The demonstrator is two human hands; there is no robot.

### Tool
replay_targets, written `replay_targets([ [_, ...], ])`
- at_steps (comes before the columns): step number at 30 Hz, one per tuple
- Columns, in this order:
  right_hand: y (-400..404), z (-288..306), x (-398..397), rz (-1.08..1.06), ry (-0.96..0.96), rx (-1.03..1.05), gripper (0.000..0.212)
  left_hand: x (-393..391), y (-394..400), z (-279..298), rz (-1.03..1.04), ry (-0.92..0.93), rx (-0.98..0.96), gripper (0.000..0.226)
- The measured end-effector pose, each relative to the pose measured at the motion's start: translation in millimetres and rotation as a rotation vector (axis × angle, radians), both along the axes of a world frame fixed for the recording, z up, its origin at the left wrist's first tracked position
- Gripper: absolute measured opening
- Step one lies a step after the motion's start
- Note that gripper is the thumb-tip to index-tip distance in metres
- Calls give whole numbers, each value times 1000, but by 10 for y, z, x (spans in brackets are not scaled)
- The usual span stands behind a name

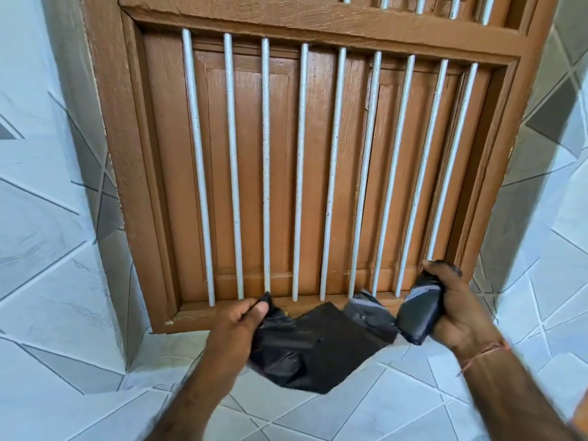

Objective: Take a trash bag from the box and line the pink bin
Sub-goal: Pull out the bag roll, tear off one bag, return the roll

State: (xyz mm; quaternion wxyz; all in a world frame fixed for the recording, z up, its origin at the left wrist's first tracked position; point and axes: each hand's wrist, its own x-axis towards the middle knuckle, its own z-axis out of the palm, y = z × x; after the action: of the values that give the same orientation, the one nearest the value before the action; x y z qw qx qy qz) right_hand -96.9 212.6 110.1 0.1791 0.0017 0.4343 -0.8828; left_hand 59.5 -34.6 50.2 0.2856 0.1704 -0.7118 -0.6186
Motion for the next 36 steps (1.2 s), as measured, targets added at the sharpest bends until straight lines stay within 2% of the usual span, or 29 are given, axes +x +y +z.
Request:
replay_targets([
  [2, 40, -72, -116, -71, -13, 43, 27, 119, -295, -102, -75, -129, -234, 29],
  [5, -52, -187, -109, -48, -42, 81, 23, 178, -562, -225, -223, -487, -666, 20],
  [7, -138, -257, -66, 1, -63, 73, 19, 196, -557, -229, -220, -615, -784, 18],
  [10, -237, -444, -79, 41, -77, 86, 24, 187, -482, -257, -230, -798, -919, 35],
  [12, -297, -541, -79, 38, -89, 110, 19, 182, -416, -312, -290, -963, -1062, 25],
  [14, -348, -614, -100, -7, -95, 159, 16, 156, -341, -378, -255, -1034, -1175, 28],
  [17, -443, -707, -109, -61, -130, 181, 17, 12, -219, -402, -128, -924, -1254, 39],
  [20, -554, -764, -92, -88, -180, 169, 19, -265, -125, -416, -52, -760, -1360, 39],
  [25, -718, -800, -20, -88, -159, 206, 20, -709, -146, -425, -109, -671, -1475, 48],
  [28, -765, -794, 23, -70, -149, 182, 21, -829, -229, -449, -148, -687, -1524, 52],
  [31, -772, -741, 36, -127, -130, 163, 18, -834, -182, -357, -146, -699, -1499, 51],
  [34, -771, -617, 9, -181, -109, 65, 17, -705, -26, -291, -132, -588, -1397, 79],
  [36, -807, -473, 5, -227, -62, -3, 16, -554, 115, -264, -122, -483, -1314, 89],
])
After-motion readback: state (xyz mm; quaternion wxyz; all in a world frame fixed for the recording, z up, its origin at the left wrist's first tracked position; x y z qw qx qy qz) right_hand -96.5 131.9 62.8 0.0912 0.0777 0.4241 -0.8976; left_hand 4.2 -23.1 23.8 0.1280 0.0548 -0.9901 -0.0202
